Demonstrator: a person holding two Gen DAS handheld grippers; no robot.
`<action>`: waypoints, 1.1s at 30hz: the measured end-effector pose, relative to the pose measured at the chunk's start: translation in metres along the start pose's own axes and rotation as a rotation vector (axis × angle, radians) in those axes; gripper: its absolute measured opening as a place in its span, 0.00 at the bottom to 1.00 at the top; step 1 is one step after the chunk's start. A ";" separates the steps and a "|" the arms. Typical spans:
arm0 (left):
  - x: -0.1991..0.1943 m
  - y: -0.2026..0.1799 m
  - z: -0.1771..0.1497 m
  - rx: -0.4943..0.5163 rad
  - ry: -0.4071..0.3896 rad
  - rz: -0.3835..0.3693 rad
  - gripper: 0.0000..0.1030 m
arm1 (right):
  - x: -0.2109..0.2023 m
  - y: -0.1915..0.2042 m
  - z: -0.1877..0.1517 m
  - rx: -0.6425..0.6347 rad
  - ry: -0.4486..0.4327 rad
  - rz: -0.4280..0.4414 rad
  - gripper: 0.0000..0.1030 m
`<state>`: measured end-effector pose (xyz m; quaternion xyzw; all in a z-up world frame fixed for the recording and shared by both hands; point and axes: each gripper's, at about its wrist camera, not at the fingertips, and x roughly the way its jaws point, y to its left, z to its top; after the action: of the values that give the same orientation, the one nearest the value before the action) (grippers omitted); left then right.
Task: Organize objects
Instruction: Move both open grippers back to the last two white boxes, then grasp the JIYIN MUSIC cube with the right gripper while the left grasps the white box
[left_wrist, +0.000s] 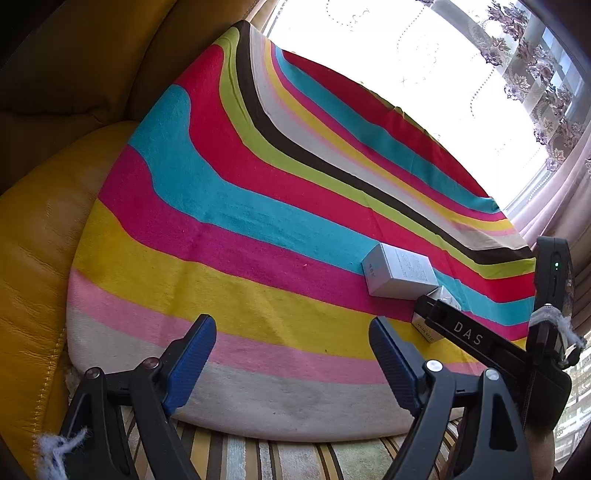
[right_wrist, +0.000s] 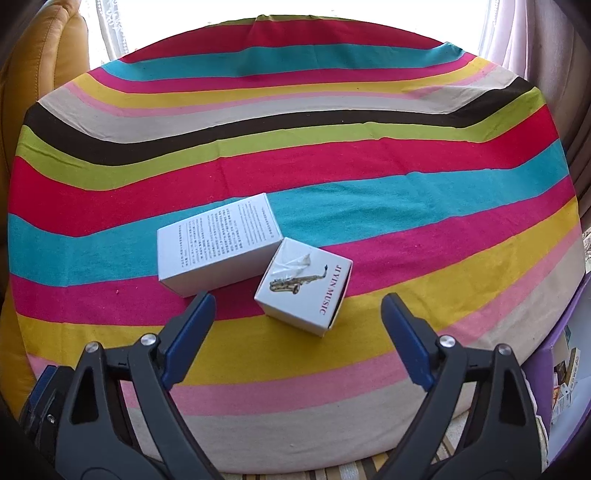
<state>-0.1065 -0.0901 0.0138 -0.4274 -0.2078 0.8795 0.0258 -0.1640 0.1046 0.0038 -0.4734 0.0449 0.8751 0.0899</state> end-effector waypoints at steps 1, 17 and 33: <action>0.000 0.000 0.000 0.000 0.001 0.001 0.83 | 0.004 -0.001 0.002 0.004 0.004 -0.005 0.88; 0.023 -0.040 0.005 0.073 0.001 -0.017 0.83 | 0.013 -0.058 0.002 -0.037 0.027 0.019 0.44; 0.073 -0.131 0.017 0.168 -0.036 0.061 1.00 | -0.007 -0.139 -0.005 -0.036 -0.017 0.062 0.44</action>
<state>-0.1825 0.0397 0.0200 -0.4142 -0.1203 0.9017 0.0310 -0.1280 0.2390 0.0082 -0.4661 0.0430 0.8820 0.0543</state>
